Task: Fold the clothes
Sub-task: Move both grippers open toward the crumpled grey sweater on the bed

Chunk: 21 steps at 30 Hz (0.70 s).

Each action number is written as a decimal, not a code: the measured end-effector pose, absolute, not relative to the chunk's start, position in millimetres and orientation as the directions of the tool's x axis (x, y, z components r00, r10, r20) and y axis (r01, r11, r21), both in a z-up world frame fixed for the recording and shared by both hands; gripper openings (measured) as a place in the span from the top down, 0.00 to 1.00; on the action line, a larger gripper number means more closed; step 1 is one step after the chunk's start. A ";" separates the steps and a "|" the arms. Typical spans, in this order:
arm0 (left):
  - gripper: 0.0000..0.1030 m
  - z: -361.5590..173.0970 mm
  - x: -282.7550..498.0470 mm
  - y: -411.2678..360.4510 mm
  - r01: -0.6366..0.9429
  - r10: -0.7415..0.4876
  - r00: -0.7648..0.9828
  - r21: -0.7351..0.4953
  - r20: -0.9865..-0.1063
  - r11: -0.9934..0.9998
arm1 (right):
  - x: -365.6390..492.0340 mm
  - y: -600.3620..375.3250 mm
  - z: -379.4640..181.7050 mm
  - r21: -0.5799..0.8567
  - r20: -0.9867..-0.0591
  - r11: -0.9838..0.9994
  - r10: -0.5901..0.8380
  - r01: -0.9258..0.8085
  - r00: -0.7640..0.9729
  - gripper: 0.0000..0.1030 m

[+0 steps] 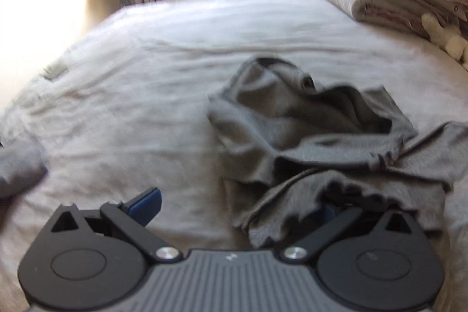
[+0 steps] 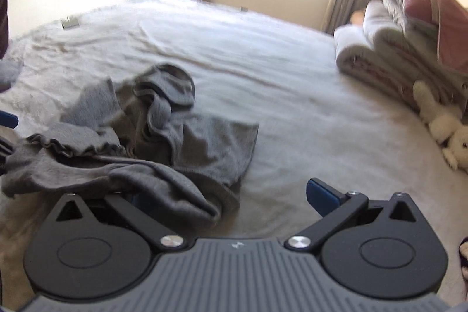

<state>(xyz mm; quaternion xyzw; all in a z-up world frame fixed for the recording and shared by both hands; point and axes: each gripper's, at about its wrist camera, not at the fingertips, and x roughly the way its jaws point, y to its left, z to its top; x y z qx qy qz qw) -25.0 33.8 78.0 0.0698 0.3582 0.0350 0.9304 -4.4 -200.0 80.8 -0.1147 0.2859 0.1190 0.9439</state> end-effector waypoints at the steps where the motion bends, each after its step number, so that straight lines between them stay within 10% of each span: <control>1: 0.00 82.9 -25.6 35.1 -0.041 0.157 0.759 0.194 -0.632 0.980 | -7.3 -200.7 87.6 -0.142 -0.540 0.944 0.178 -0.297 0.823 0.00; 6: 0.00 106.2 -17.8 48.9 -0.152 0.299 0.803 0.308 -0.516 0.939 | -14.3 -200.5 103.0 -0.122 -0.442 0.947 0.216 -0.296 0.871 0.00; 21: 0.00 98.3 -3.2 61.9 -0.104 0.214 0.742 0.206 -0.635 0.973 | -9.7 -144.2 65.6 -0.178 -0.515 0.886 0.286 -0.427 0.808 0.00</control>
